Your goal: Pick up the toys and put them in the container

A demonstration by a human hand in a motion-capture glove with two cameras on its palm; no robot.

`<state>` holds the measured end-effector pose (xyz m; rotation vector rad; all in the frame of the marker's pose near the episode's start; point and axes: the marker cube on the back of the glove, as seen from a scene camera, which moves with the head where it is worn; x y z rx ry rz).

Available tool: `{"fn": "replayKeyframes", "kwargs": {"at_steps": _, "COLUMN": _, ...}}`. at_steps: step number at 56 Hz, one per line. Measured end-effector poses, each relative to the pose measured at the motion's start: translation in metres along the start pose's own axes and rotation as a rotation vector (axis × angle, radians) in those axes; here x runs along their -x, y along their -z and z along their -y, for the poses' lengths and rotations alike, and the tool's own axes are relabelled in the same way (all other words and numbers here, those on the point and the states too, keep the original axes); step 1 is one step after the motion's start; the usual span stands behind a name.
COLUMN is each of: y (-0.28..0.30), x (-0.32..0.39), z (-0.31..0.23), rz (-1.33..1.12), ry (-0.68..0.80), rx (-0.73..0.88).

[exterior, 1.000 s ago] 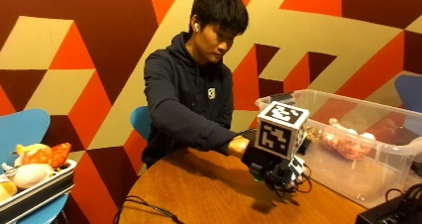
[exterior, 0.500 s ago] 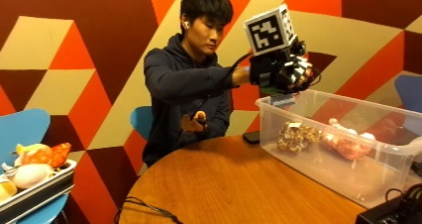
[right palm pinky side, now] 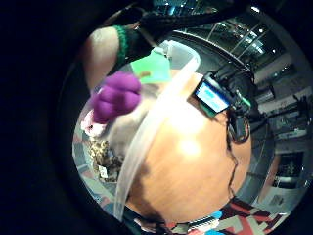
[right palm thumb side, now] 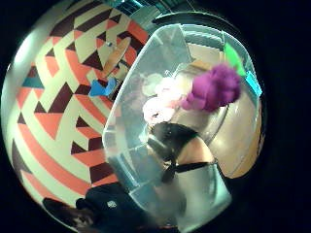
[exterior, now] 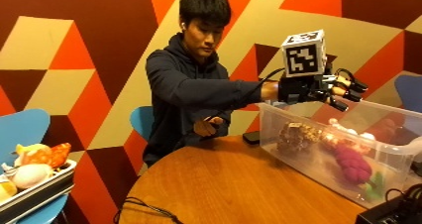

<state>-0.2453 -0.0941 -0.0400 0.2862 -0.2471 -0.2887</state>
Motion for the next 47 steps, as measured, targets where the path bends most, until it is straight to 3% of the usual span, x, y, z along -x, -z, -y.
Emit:
{"fn": "replayKeyframes", "kwargs": {"at_steps": 27, "y": 0.053, "x": -0.047, "z": -0.069, "rz": -0.014, "ry": -0.038, "rx": -0.067}}
{"fn": "replayKeyframes", "kwargs": {"at_steps": 47, "y": 0.089, "x": -0.067, "z": -0.150, "rz": -0.019, "ry": -0.012, "rx": -0.135}}
